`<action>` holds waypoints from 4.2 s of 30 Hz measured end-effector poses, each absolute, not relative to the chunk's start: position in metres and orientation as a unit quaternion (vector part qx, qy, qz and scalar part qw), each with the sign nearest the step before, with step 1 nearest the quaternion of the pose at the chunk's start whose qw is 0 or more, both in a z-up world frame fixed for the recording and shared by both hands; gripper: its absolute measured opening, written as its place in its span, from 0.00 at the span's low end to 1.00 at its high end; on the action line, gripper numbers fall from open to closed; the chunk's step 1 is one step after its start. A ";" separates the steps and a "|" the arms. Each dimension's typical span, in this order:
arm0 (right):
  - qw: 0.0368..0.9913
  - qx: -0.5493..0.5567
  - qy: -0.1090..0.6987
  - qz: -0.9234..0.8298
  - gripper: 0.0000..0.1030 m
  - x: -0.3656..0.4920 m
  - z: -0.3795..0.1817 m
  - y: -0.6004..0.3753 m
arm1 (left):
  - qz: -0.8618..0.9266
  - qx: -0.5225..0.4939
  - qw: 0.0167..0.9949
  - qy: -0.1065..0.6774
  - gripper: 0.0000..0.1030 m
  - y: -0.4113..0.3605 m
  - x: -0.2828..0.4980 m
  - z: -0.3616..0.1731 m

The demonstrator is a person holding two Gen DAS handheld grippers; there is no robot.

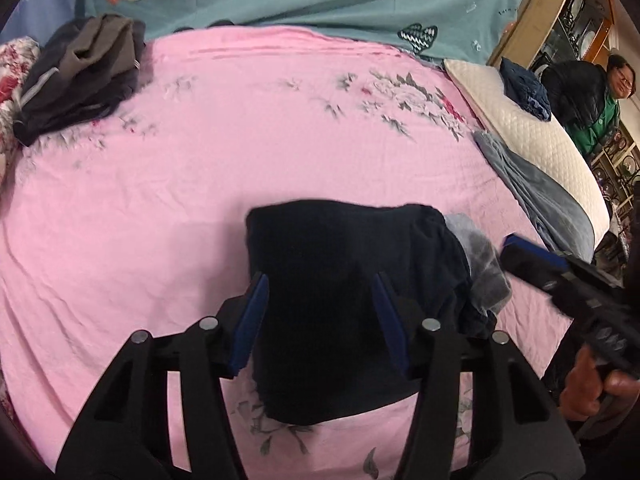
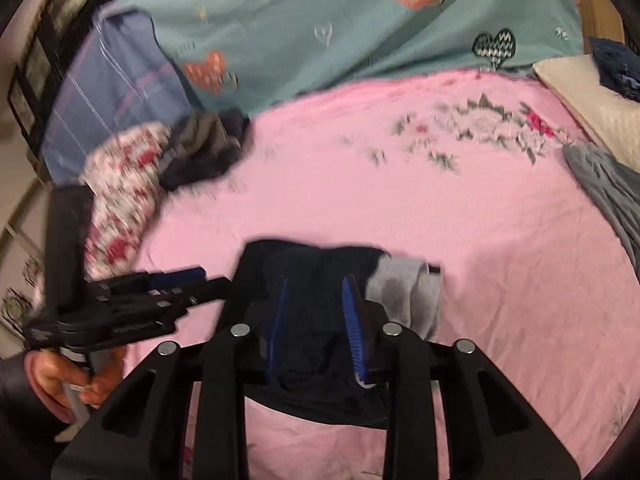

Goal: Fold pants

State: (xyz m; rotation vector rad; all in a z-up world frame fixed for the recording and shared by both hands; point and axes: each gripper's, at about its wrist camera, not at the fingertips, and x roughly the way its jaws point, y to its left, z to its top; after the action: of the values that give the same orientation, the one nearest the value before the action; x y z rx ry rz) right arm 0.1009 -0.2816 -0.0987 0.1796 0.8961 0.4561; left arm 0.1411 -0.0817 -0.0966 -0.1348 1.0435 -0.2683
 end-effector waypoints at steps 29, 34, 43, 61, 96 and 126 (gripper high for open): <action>0.835 0.113 0.511 0.172 0.17 0.157 -0.158 -0.295 | -0.147 0.003 0.853 0.501 0.67 -0.116 0.195 -0.128; 0.849 0.089 0.484 0.194 0.21 0.116 -0.120 -0.292 | -0.143 -0.031 0.860 0.489 0.73 -0.089 0.146 -0.101; 0.825 0.017 0.541 0.162 0.24 0.100 -0.165 -0.277 | -0.145 -0.015 0.831 0.536 0.77 -0.098 0.117 -0.152; 0.825 0.026 0.525 0.205 0.44 0.144 -0.131 -0.337 | -0.049 -0.138 0.809 0.570 0.90 -0.057 0.194 -0.148; 0.709 0.180 0.621 0.283 0.63 0.204 -0.204 -0.334 | -0.231 -0.184 0.738 0.607 0.92 -0.070 0.231 -0.186; 0.808 0.123 0.478 0.321 0.32 0.314 -0.097 -0.234 | -0.118 -0.158 0.861 0.468 0.40 0.009 0.318 -0.097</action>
State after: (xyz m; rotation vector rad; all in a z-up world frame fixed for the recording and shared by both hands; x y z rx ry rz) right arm 0.3138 -0.2341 -0.0967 0.2634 1.0222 0.6854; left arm 0.3185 0.0088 -0.0969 -0.3322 0.9819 -0.2467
